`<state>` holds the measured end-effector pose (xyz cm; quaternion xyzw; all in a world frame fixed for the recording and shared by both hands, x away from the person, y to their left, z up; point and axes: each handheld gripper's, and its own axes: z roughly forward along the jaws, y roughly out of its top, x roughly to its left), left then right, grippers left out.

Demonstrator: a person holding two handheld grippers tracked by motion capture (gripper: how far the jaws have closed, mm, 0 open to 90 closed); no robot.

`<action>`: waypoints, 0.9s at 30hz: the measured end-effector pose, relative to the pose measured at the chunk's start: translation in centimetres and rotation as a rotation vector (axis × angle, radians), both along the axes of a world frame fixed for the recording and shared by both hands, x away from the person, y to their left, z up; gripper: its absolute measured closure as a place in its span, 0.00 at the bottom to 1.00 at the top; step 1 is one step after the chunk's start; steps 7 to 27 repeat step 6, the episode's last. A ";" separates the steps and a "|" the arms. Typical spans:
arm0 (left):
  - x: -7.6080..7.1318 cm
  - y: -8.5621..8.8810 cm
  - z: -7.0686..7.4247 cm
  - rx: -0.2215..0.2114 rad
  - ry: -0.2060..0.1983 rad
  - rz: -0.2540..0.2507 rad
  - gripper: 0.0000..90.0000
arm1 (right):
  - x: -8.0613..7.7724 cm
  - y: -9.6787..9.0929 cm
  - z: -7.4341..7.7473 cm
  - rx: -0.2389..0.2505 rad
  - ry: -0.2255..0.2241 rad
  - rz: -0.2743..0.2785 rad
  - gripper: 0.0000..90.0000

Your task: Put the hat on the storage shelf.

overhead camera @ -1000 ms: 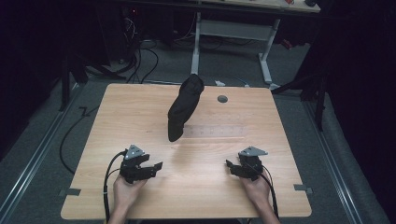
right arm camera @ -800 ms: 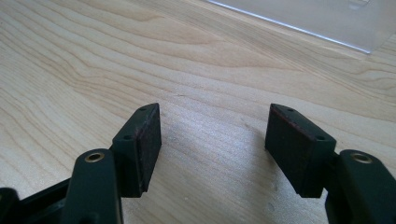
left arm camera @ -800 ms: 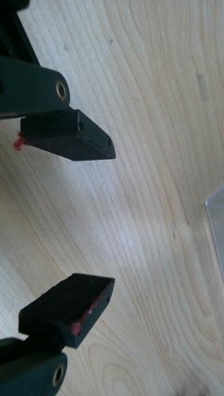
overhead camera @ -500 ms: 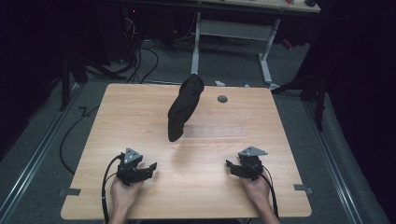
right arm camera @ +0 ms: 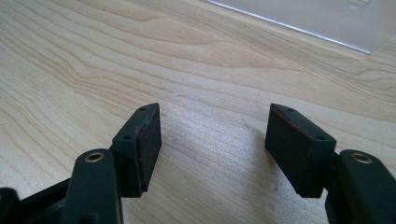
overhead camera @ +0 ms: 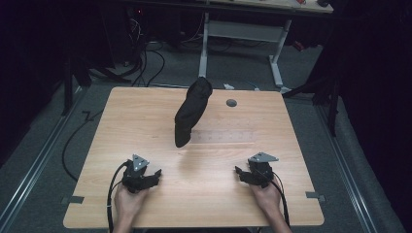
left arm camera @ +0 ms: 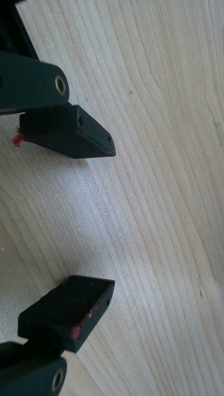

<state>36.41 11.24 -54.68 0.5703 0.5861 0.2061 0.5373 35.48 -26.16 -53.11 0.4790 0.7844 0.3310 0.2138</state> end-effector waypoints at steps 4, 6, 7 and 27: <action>0.0 0.0 0.0 -0.002 0.003 0.001 0.33 | 0.0 0.0 0.0 -0.001 0.000 0.001 0.40; 0.0 0.0 0.0 -0.003 0.002 0.002 0.33 | 0.0 0.0 0.0 0.000 0.000 0.001 0.40; 0.0 0.0 0.0 -0.003 0.002 0.002 0.33 | 0.0 0.0 0.0 0.000 0.000 0.001 0.40; 0.0 0.0 0.0 -0.003 0.002 0.002 0.33 | 0.0 0.0 0.0 0.000 0.000 0.001 0.40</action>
